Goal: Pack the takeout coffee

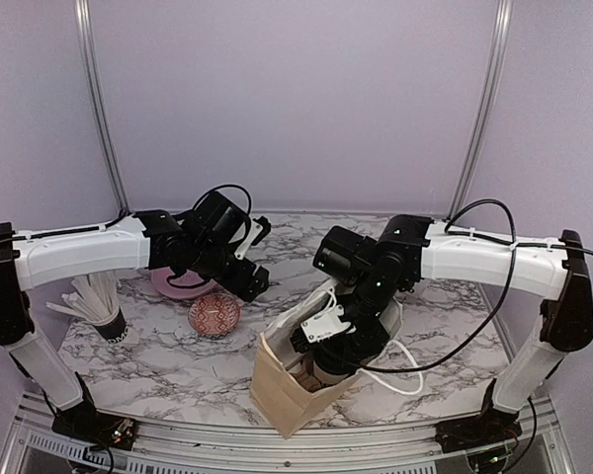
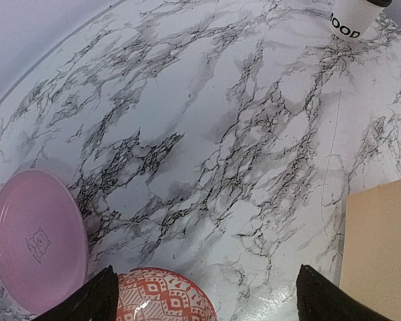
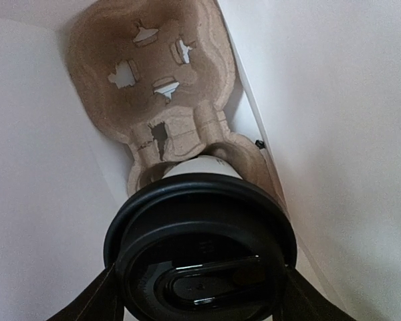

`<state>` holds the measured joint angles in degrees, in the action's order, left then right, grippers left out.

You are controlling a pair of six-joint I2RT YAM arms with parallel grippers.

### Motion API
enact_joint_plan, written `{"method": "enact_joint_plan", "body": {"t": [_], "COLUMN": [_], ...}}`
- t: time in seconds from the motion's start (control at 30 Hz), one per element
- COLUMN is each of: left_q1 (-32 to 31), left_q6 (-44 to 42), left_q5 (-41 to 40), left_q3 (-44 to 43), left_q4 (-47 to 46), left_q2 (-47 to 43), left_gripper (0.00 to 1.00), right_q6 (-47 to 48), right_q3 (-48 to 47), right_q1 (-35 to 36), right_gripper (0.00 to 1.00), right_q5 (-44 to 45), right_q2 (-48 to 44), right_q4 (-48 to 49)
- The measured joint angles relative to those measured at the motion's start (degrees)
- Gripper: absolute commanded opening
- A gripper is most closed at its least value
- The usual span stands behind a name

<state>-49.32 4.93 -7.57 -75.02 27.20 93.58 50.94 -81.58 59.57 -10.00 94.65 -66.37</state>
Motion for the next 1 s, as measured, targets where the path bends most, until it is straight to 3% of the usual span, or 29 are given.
{"method": "enact_joint_plan", "body": {"t": [0.5, 0.83, 1.0], "left_q1": [0.3, -4.9, -10.4], "left_q6": [0.3, 1.2, 1.6], "left_q5": [-0.5, 2.2, 4.3], "left_q3": [-0.1, -5.2, -8.2], "left_q4": [1.2, 3.1, 4.4], "left_q2": [-4.4, -20.9, -23.8], "left_gripper": [0.93, 0.95, 0.95], "right_q6": [-3.7, -3.8, -3.7], "right_q3": [-2.4, -3.9, -6.4], "right_q1": [-0.2, -1.0, -3.4], "right_gripper": [0.30, 0.77, 0.87], "right_q5": [0.1, -0.2, -2.4], "right_q2": [3.2, 3.2, 3.3], "right_q4": [-1.2, -4.9, -8.7]}}
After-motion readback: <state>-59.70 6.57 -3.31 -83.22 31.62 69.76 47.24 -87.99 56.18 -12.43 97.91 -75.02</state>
